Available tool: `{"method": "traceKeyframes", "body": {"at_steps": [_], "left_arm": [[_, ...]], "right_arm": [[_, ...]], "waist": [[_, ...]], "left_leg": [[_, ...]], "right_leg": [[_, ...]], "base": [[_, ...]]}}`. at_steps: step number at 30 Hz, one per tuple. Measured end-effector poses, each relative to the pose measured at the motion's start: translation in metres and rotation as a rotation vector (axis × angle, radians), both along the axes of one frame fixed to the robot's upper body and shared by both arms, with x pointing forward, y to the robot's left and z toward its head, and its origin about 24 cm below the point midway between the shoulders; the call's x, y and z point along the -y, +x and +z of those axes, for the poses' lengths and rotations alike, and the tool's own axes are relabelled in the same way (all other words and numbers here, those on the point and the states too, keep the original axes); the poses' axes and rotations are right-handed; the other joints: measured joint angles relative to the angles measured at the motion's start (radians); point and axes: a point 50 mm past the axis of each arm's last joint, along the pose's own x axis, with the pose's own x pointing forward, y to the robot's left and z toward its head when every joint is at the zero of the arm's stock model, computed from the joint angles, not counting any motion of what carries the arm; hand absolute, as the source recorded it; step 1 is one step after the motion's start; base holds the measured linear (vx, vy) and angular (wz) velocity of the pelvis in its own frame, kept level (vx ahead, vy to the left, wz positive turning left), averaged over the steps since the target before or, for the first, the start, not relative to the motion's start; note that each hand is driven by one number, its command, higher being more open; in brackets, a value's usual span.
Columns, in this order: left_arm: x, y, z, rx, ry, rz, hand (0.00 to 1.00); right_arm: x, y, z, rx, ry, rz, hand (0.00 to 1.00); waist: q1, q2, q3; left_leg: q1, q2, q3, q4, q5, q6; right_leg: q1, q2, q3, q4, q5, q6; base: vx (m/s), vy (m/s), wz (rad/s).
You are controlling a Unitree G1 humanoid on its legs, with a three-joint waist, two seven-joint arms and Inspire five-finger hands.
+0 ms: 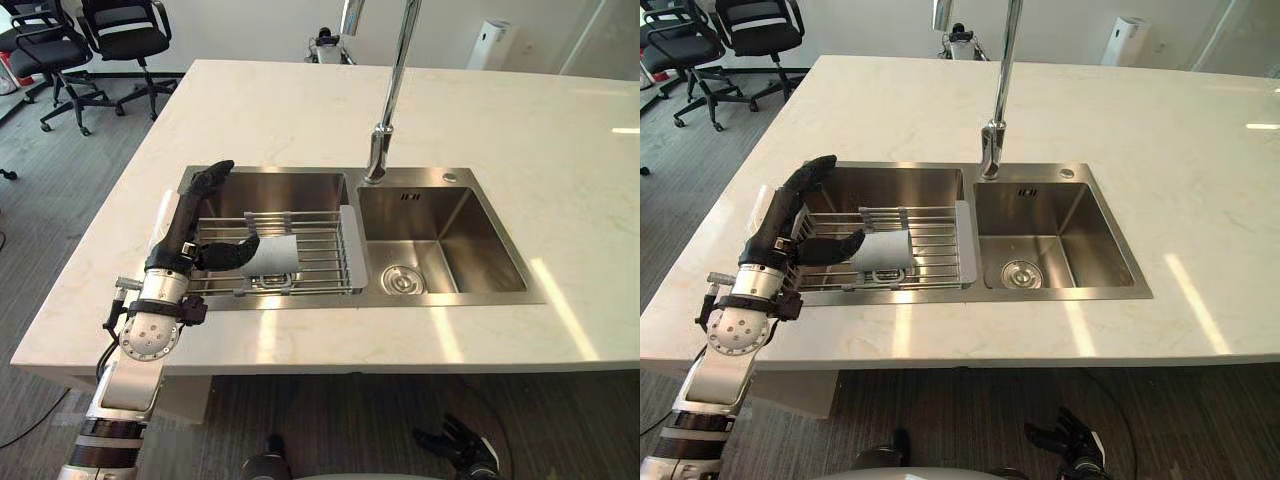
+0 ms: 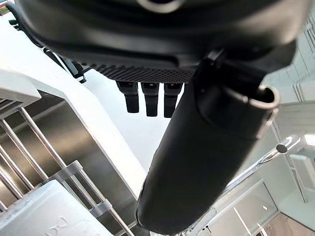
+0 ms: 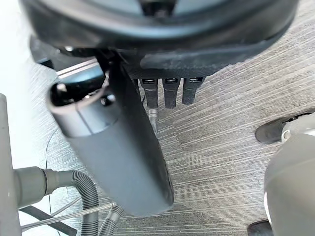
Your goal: Walk over to the sink, pick up the cup, carry it to the dishwasher, place the cup inside the dishwasher, then close the dishwasher door
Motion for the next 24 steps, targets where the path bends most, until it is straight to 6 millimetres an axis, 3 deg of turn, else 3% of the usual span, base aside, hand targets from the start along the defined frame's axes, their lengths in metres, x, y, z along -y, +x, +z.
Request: {"method": "traceKeyframes", "body": {"at_steps": [4, 6, 10, 15, 24], "left_arm": [[-0.008, 0.006, -0.007, -0.051, 0.054, 0.025, 0.9], [-0.008, 0.006, -0.007, -0.052, 0.09, 0.031, 0.9], [-0.007, 0.012, 0.003, -0.031, 0.216, 0.02, 0.9], [-0.007, 0.021, 0.01, -0.013, 0.304, 0.029, 0.9], [0.009, 0.024, -0.014, -0.125, 0.434, -0.069, 0.9]], "right_arm": [[0.0, 0.003, 0.001, 0.005, -0.002, 0.011, 0.9], [0.0, 0.0, 0.0, -0.002, -0.001, 0.011, 0.9], [0.001, -0.01, -0.002, -0.029, -0.005, 0.009, 0.9], [0.0, -0.009, -0.002, -0.025, -0.005, 0.011, 0.9], [-0.001, -0.002, -0.001, -0.01, -0.004, 0.017, 0.9]], "waist": [[-0.017, 0.009, -0.008], [-0.019, 0.011, -0.008], [-0.017, 0.011, -0.008], [-0.021, 0.011, -0.008], [-0.03, 0.009, -0.006]], "left_leg": [[0.051, -0.018, -0.018, -0.163, 0.094, -0.004], [0.063, -0.021, -0.032, -0.188, 0.112, -0.004], [0.064, -0.028, -0.032, -0.189, 0.114, 0.0], [0.064, -0.034, -0.032, -0.189, 0.115, 0.005], [0.064, -0.049, -0.034, -0.188, 0.113, 0.016]], "right_leg": [[-0.017, -0.01, -0.007, -0.025, 0.005, 0.008], [-0.017, -0.007, -0.01, -0.025, 0.005, 0.008], [-0.015, -0.009, -0.01, -0.029, 0.006, 0.011], [-0.008, -0.015, -0.011, -0.043, 0.01, 0.015], [0.001, -0.031, -0.013, -0.064, 0.013, 0.019]], "base": [[-0.08, -0.001, 0.0], [-0.05, -0.005, 0.03], [0.0, 0.0, 0.0], [0.0, 0.0, 0.0], [0.01, -0.002, 0.0]]}}
